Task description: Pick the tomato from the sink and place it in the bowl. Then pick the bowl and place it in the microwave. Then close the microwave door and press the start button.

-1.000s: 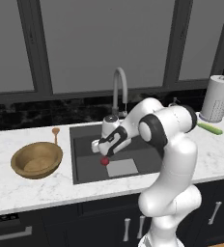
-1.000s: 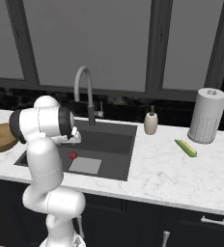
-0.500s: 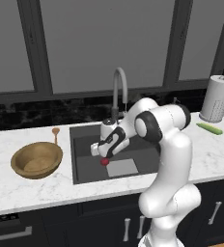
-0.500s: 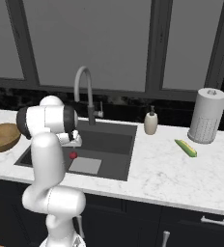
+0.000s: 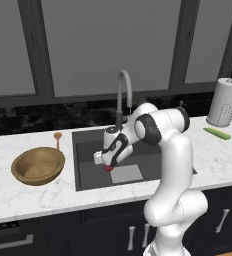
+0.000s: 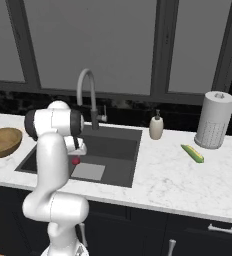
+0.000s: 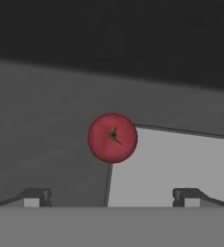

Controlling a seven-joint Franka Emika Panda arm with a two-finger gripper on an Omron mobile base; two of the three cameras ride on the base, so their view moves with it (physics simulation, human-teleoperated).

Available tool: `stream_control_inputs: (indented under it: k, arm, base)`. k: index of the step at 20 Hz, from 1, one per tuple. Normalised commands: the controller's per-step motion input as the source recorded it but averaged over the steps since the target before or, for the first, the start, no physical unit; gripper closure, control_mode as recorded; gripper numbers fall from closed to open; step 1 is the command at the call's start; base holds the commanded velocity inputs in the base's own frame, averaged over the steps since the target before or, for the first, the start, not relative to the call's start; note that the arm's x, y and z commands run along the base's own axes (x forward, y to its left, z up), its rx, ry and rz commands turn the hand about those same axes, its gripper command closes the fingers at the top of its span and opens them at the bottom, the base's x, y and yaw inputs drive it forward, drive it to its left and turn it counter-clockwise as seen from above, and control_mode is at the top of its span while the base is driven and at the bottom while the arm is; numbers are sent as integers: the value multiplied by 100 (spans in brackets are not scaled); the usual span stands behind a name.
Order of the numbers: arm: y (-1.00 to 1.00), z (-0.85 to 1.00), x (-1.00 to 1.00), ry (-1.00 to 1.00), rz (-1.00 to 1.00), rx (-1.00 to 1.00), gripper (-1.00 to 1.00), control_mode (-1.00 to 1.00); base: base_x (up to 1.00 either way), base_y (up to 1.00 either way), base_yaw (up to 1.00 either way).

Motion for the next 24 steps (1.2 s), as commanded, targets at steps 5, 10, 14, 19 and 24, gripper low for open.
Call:
stream_control_inputs:
  k: [5, 10, 14, 19, 24]
  arm:
    - [4, -24, 16, 0, 0, 0, -100, -100]
    - [8, -15, 32, 0, -2, 0, -100, -100]
    - [0, -16, 26, 0, -2, 0, -100, -100]
    - [0, -17, -14, 4, 0, 0, -100, -100]
    - [0, -10, 0, 3, 0, 0, -100, -100]
  base:
    - [0, 0, 0]
    - [0, 0, 0]
    - [0, 0, 0]
    - [0, 0, 0]
    - [0, 0, 0]
